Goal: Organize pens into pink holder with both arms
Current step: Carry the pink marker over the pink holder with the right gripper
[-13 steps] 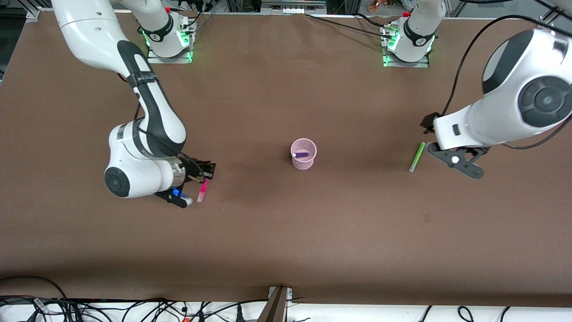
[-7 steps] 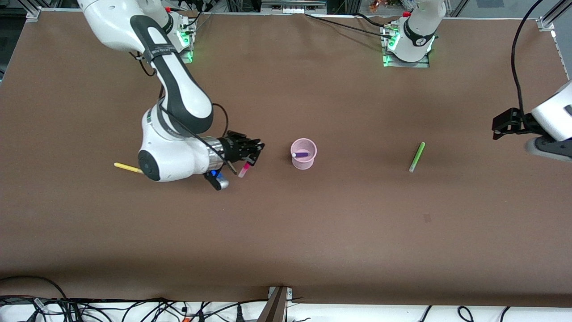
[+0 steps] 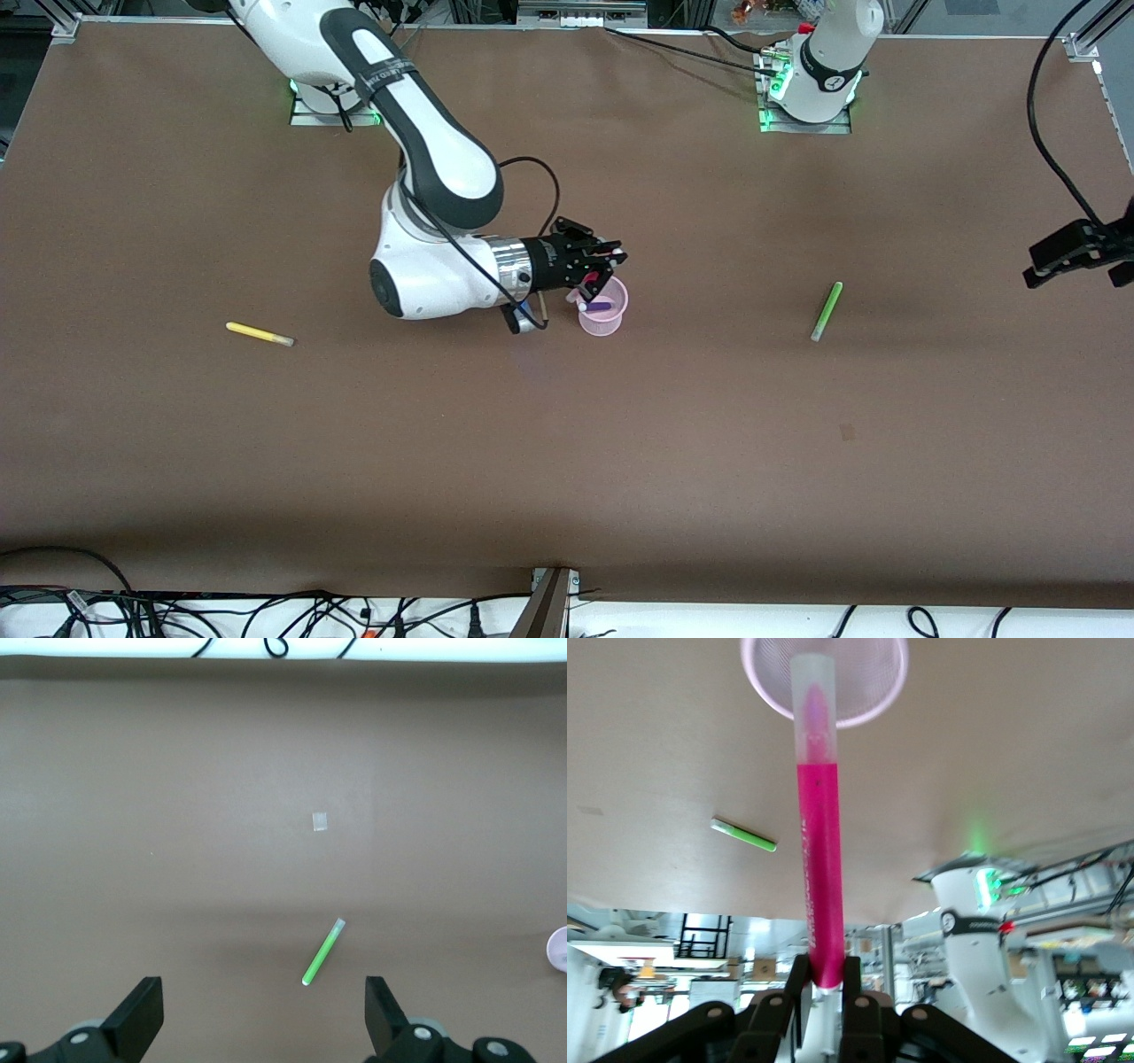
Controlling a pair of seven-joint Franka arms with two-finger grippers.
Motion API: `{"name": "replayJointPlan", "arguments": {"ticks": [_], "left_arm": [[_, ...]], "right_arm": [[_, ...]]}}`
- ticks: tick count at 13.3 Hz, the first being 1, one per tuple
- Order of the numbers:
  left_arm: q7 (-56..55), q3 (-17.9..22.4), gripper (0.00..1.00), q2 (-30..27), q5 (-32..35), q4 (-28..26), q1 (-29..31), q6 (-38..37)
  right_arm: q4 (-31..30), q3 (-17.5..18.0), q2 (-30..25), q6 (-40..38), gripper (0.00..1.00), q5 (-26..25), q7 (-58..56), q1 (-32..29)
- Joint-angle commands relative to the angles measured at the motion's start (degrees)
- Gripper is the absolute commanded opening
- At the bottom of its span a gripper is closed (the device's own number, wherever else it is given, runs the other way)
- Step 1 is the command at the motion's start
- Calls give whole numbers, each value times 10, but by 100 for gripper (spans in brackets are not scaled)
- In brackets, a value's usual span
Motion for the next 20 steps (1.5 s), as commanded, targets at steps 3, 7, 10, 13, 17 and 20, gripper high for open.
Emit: {"name": "replayJointPlan", "arguments": {"ticks": [3, 7, 10, 13, 17, 20], "left_arm": [[-5, 56, 100, -88, 11, -125, -69, 28], [-4, 36, 100, -82, 13, -112, -45, 28], [-6, 14, 100, -79, 13, -113, -26, 28], [-5, 11, 100, -77, 14, -112, -25, 28], [-6, 10, 100, -71, 14, -108, -27, 28], [-5, 11, 100, -71, 13, -108, -26, 28]], "right_arm": [[-10, -1, 20, 22, 0, 43, 18, 21], [-25, -1, 31, 58, 0, 80, 0, 38], [-24, -1, 41, 73, 0, 81, -17, 43], [-22, -2, 56, 75, 4, 79, -38, 43], [-19, -4, 61, 75, 27, 76, -73, 41], [-19, -8, 58, 74, 95, 73, -88, 37]]}}
